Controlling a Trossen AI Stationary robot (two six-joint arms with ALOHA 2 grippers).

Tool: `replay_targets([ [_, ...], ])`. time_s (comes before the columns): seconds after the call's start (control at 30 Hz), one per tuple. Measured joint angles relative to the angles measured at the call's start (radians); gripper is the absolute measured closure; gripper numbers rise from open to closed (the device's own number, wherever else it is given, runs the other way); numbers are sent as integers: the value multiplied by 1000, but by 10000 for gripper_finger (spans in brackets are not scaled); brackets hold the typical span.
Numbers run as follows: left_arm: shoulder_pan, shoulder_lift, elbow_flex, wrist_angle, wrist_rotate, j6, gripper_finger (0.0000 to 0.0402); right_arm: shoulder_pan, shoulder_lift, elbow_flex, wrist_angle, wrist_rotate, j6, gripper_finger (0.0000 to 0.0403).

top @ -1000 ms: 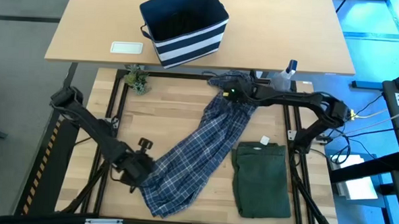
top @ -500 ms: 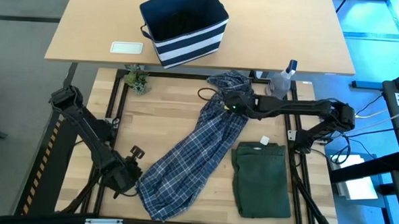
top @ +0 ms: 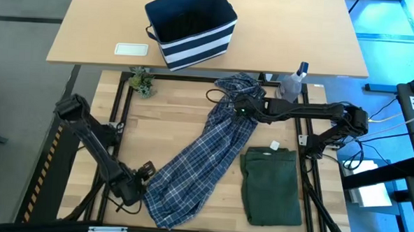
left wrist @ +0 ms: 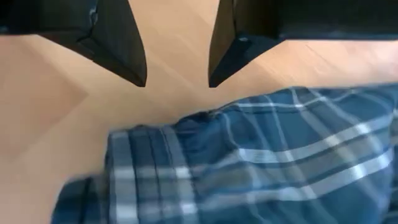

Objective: Fold Laundry from Bin
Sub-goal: Fold the blue checkered pants

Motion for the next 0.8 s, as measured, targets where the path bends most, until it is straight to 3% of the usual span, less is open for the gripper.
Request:
replay_targets([
  [0.27,-56,41,0,80,-232,136,233,0,0,0,1,0,-1,327],
  [0.43,-98,41,1,165,-283,148,233,0,0,0,1,0,-1,327],
  [0.63,-149,41,39,170,-416,149,233,0,0,0,3,-18,0,326],
  [0.8,-164,41,52,177,-436,146,233,0,0,0,7,-20,0,326],
])
